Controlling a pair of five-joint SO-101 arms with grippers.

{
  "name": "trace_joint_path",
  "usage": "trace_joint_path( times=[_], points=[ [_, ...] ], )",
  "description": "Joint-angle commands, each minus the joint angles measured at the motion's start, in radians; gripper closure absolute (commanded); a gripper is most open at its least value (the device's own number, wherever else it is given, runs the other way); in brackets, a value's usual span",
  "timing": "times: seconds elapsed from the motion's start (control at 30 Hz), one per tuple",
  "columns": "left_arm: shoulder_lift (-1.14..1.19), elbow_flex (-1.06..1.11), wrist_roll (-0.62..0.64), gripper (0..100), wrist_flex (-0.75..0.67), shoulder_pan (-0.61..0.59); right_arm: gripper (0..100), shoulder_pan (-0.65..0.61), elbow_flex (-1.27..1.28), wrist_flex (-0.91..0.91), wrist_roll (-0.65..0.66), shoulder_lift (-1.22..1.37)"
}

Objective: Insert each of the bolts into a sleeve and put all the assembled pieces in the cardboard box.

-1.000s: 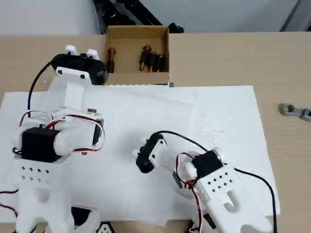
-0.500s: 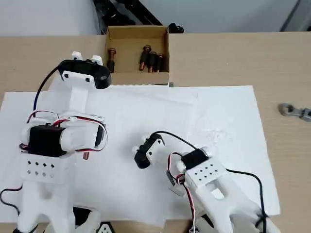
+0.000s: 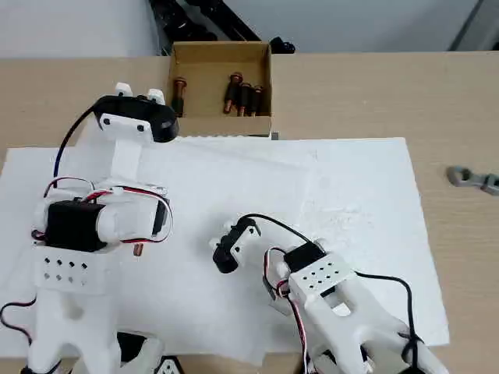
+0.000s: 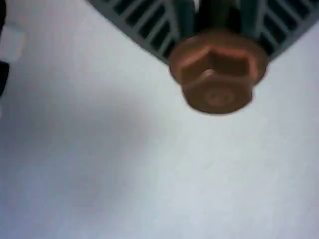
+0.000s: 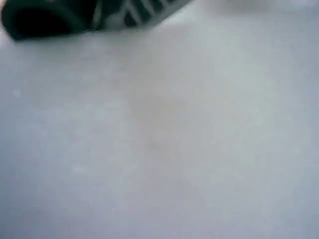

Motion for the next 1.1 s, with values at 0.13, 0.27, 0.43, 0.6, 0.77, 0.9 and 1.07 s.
trace_joint_path(
  times=[0.13, 0.27, 0.43, 0.6, 0.77, 0.9, 1.07],
  points=[
    [0.002, -0.007, -0.005, 100, -0.026, -0.009, 90.0, -0.002, 0.040, -0.050, 0.021, 0.064],
    [0.002, -0.007, -0.005, 100, -0.026, -0.009, 90.2, -0.002, 0.041, -0.050, 0.021, 0.065],
    [0.002, -0.007, -0.005, 100, -0.026, -0.009, 95.6, 0.002, 0.040, -0.056, 0.014, 0.065],
    [0.002, -0.007, -0.005, 100, -0.026, -0.009, 98.8, 0.002, 0.038, -0.071, -0.008, 0.064],
    [0.002, -0.007, -0.005, 100, -0.026, -0.009, 98.7, 0.004, 0.012, -0.070, -0.021, 0.064],
    [0.002, -0.007, -0.005, 100, -0.026, -0.009, 98.7, 0.042, -0.055, -0.062, -0.021, 0.062],
    [0.002, -0.007, -0.005, 100, -0.026, -0.009, 98.8, 0.122, -0.137, -0.036, -0.020, 0.062]
  ],
)
